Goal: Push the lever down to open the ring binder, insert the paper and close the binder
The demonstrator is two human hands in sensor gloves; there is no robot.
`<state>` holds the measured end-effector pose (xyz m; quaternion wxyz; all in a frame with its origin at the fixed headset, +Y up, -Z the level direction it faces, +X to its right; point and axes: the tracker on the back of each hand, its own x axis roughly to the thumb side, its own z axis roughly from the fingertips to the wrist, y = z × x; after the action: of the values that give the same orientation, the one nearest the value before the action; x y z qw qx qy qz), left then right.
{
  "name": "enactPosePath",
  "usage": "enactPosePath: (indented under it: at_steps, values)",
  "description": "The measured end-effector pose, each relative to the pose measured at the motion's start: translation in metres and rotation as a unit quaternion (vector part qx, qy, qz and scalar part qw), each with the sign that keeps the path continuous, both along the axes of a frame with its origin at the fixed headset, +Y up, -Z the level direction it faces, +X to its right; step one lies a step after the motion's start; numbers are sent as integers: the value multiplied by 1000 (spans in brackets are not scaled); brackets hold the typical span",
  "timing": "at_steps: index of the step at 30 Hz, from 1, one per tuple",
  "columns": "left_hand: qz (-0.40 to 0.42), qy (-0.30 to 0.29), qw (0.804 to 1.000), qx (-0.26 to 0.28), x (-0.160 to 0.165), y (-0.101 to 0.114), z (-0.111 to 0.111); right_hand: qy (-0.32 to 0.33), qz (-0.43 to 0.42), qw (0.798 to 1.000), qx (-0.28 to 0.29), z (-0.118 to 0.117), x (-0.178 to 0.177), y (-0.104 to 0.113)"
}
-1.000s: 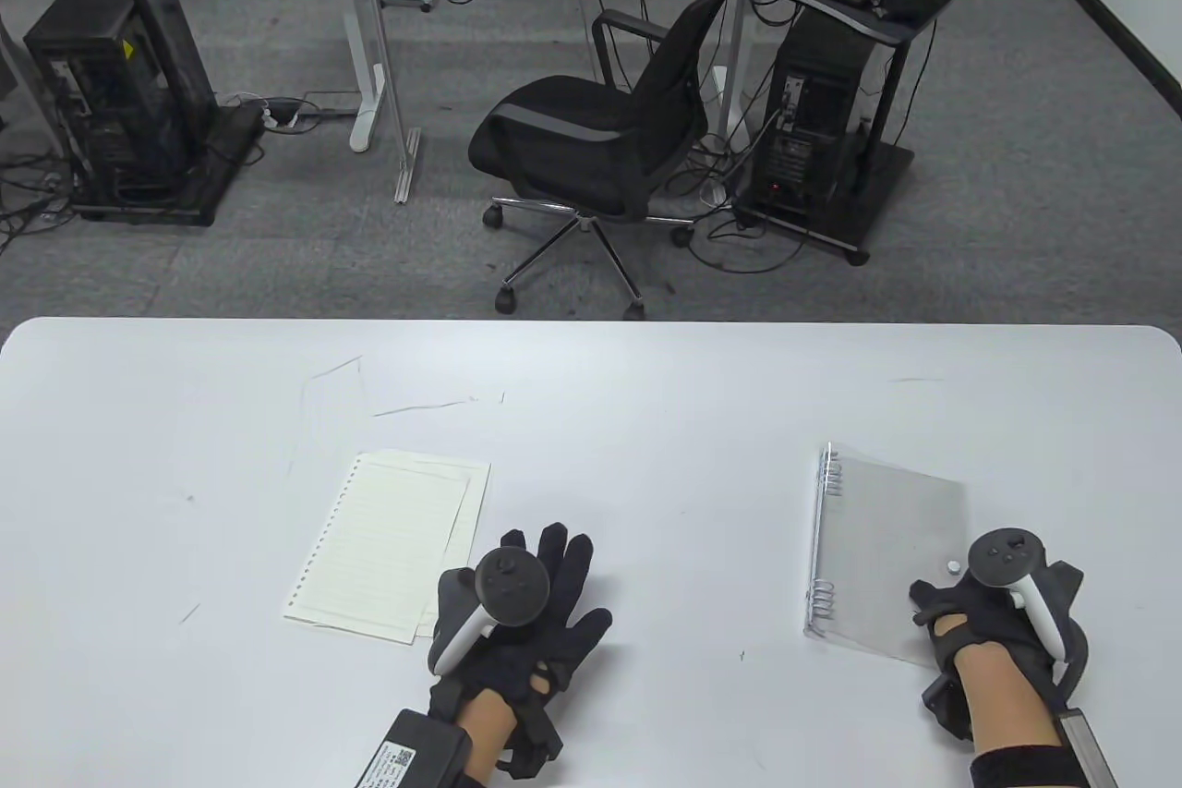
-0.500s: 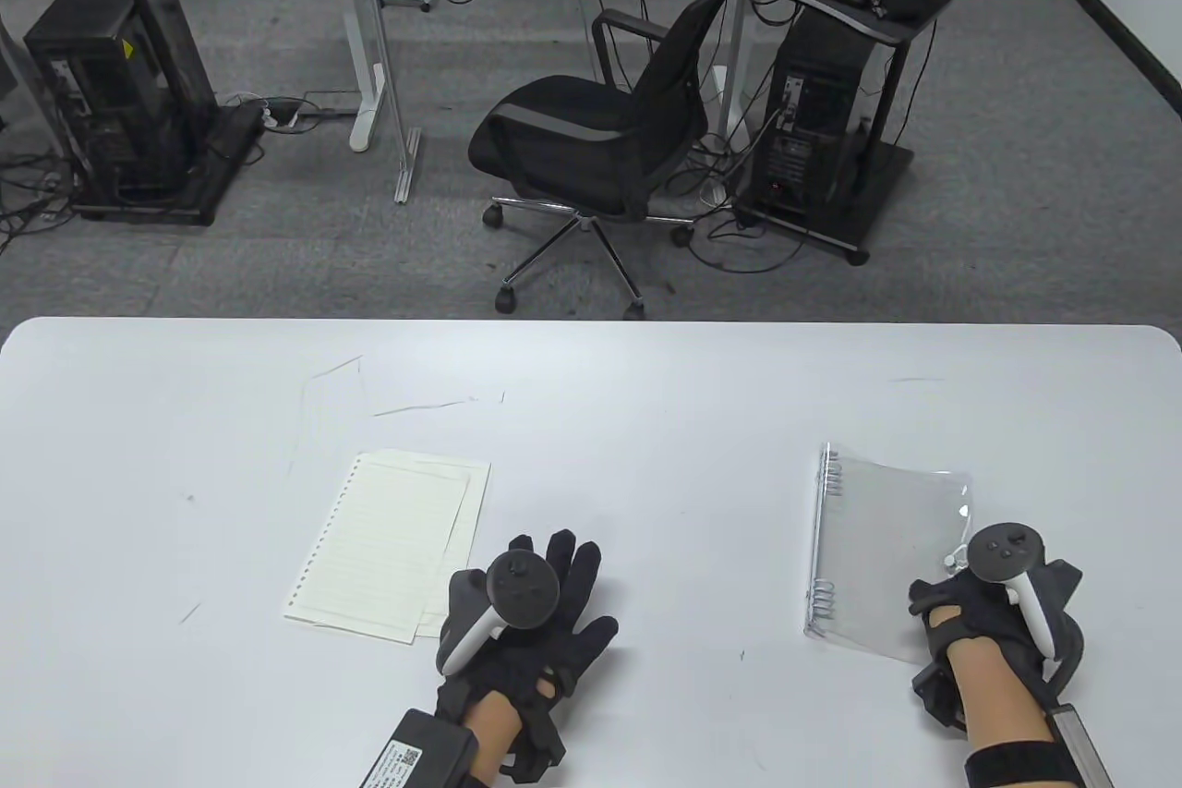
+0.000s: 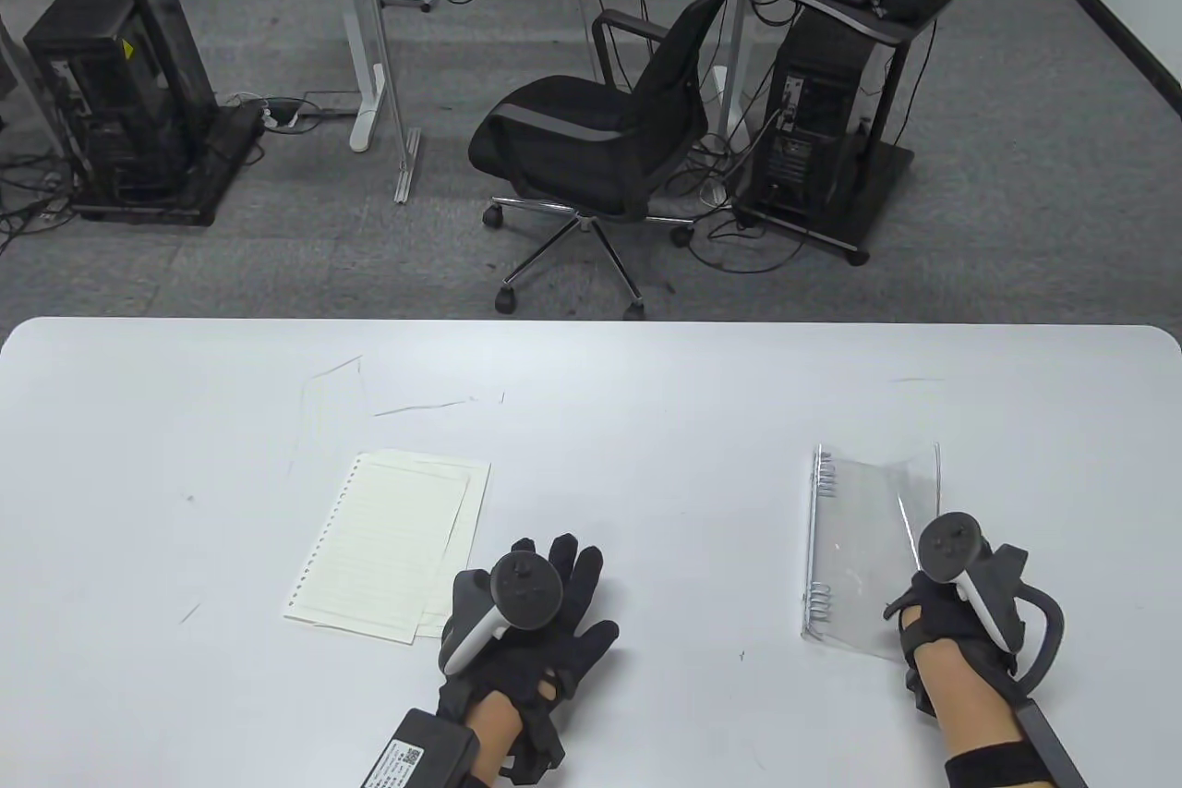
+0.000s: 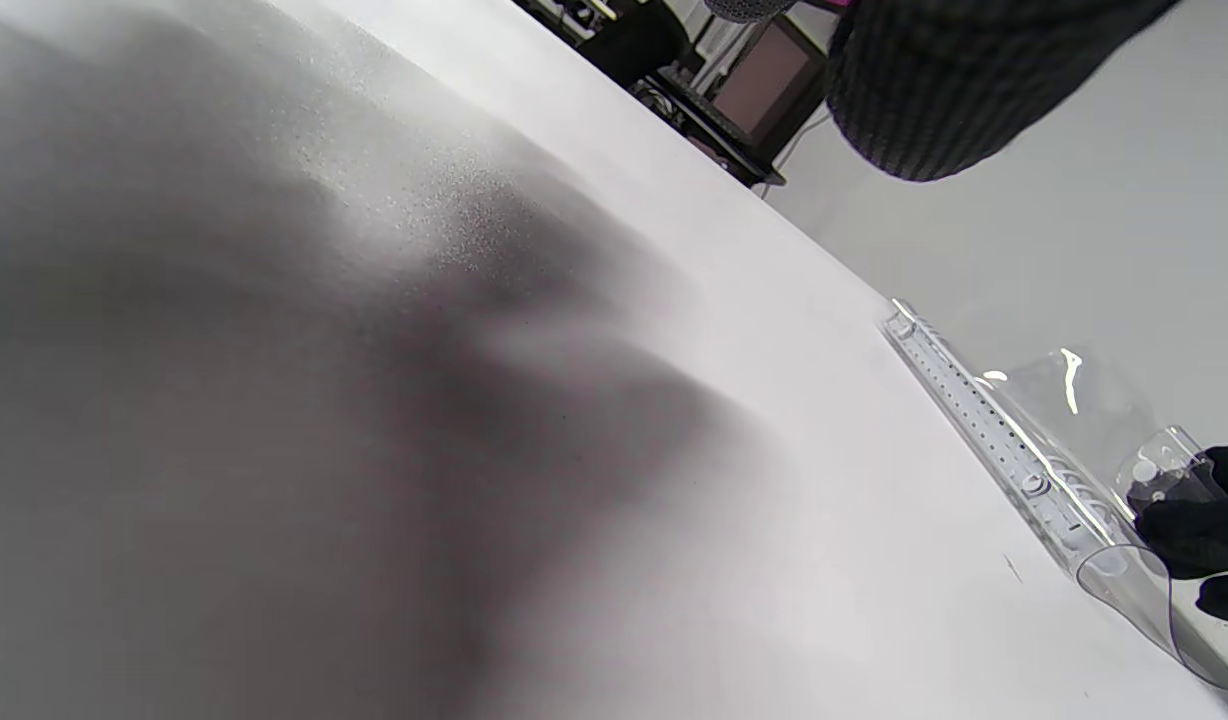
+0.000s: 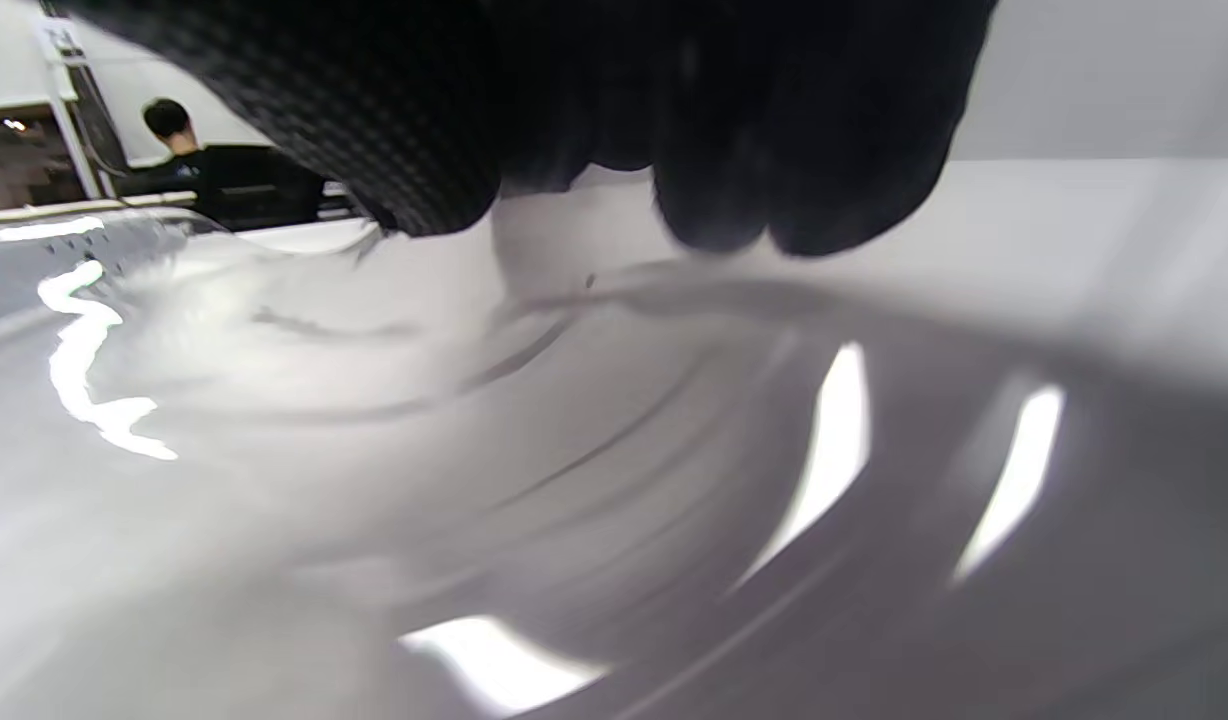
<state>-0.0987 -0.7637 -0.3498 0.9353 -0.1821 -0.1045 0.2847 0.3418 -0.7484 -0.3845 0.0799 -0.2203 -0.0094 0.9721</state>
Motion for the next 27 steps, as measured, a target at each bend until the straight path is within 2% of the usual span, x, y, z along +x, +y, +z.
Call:
enactPosePath:
  at_steps: [6,12,15,17,21,23,27]
  values:
    - [2,-2,1000,-1,0,-1,-1,-2,-82,996,30,4,8,8]
    - [1,-6,1000,-4,1,-2,-1,2,-160,984,79,11,13,24]
    - [-2,-8,1000,-8,2,-4,-2,11,-259,959,114,16,16,32]
    - [-4,-9,1000,-9,3,-5,-1,2,-397,909,130,19,18,30]
    - [-6,-10,1000,-10,4,-5,-2,20,-487,867,101,21,6,23]
    - [-7,-12,1000,-11,4,-6,-2,29,-538,839,76,22,-14,14]
    - [-11,-13,1000,-12,5,-6,-2,49,-531,845,45,22,-46,0]
